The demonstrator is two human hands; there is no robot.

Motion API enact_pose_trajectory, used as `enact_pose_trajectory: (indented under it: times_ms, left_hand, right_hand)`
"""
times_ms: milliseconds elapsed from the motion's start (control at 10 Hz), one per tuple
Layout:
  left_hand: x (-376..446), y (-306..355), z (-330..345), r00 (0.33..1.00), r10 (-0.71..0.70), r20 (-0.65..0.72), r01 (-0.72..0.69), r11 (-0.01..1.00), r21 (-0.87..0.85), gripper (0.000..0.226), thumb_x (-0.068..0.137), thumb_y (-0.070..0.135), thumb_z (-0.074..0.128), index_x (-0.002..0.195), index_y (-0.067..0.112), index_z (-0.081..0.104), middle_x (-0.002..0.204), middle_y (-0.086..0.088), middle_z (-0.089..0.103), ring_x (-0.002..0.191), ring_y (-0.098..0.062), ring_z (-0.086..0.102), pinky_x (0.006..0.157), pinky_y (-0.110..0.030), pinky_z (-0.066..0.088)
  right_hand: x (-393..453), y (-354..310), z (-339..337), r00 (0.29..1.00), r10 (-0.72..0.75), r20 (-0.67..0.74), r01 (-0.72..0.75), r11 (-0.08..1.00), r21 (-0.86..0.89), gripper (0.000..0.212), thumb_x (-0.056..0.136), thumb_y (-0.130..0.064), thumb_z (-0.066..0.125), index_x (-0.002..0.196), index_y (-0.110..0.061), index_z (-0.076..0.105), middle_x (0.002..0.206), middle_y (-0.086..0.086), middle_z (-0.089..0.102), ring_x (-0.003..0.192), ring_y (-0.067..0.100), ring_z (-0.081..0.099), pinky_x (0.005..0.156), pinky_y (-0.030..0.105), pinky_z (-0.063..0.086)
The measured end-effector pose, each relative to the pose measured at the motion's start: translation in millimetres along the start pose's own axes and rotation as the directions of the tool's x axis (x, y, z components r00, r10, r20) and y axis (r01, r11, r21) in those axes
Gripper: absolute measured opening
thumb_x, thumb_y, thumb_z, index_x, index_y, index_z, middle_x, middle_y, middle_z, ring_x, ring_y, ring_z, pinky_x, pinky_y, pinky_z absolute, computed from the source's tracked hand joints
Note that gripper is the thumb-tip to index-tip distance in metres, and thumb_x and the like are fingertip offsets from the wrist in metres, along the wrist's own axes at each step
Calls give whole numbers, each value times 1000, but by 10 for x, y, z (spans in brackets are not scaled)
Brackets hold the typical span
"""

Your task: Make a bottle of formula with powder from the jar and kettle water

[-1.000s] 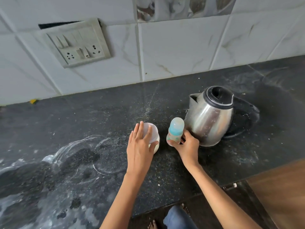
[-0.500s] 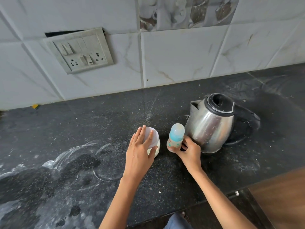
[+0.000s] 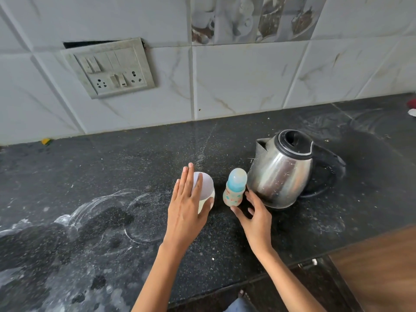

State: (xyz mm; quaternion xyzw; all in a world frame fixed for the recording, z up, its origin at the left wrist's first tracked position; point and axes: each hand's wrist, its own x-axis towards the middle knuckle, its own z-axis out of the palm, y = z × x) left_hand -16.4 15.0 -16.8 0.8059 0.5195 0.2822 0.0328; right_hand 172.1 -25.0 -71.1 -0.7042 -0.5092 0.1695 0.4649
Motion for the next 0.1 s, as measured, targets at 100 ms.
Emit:
enact_pose_trajectory:
  times_ms: [100]
  left_hand:
    - [-5, 88, -82, 991, -53, -124, 52, 999, -16, 53, 99, 27, 41, 147, 7, 30, 160, -14, 6, 148, -25, 2, 119, -39, 13]
  right_hand:
    - [-163, -71, -96, 973, -211, -98, 202, 975, -94, 52, 86, -27, 72, 129, -3, 57, 128, 11, 66, 118, 21, 63, 95, 45, 54]
